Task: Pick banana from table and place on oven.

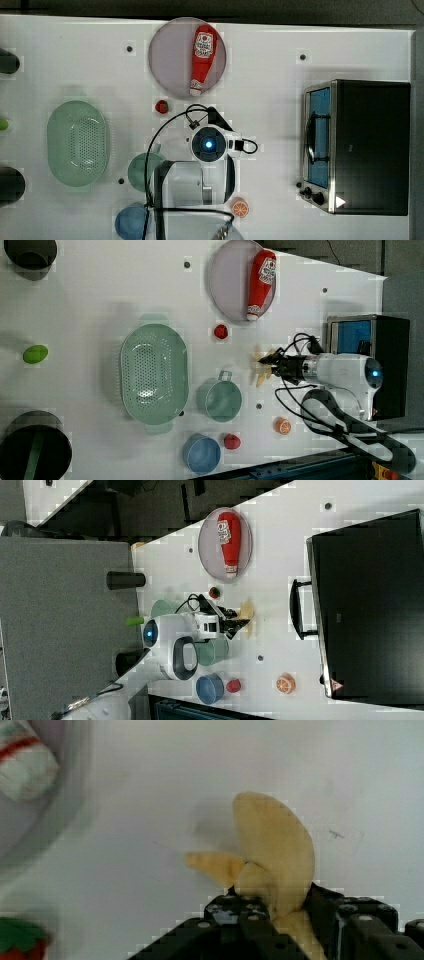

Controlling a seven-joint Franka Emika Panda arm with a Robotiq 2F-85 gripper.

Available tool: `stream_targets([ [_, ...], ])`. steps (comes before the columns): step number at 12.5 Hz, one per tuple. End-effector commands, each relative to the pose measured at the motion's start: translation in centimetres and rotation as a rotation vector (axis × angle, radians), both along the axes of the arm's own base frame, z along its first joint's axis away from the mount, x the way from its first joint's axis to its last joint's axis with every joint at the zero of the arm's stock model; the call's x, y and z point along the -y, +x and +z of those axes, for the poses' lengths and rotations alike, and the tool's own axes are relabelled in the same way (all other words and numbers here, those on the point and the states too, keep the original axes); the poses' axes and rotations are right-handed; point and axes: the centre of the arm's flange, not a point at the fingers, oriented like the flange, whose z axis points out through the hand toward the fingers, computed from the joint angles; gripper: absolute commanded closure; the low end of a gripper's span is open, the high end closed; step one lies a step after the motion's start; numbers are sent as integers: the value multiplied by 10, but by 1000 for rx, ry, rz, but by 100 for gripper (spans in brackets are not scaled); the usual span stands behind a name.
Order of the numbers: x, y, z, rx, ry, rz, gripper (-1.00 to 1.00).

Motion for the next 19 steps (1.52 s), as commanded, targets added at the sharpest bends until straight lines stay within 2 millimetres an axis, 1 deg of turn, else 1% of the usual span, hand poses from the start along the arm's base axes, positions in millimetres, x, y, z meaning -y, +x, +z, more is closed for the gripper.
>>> stream_targets([
  [1, 13, 44, 97, 140, -1, -67, 45],
  [2, 15, 50, 132, 128, -4, -69, 45],
  [4, 20, 53, 209, 94, -10, -79, 45],
  [6, 35, 46, 283, 56, -12, -108, 45],
  [7, 47, 41, 314, 37, -10, -131, 46],
  [8, 65, 35, 340, 22, -6, -163, 45],
  [9, 87, 30, 357, 10, 0, -201, 45],
  [10, 114, 26, 367, 6, 1, -243, 46],
  [11, 143, 22, 370, 8, -10, -259, 45],
  [12, 173, 18, 368, 3, -40, -224, 46],
  [13, 203, 14, 363, -4, -77, -153, 45],
  [14, 231, 12, 357, -6, -104, -96, 46],
  [16, 283, 10, 341, 6, -129, -63, 45],
  [18, 331, 5, 316, -12, -161, -2, 45],
  [19, 349, 5, 302, -20, -183, 45, 45],
])
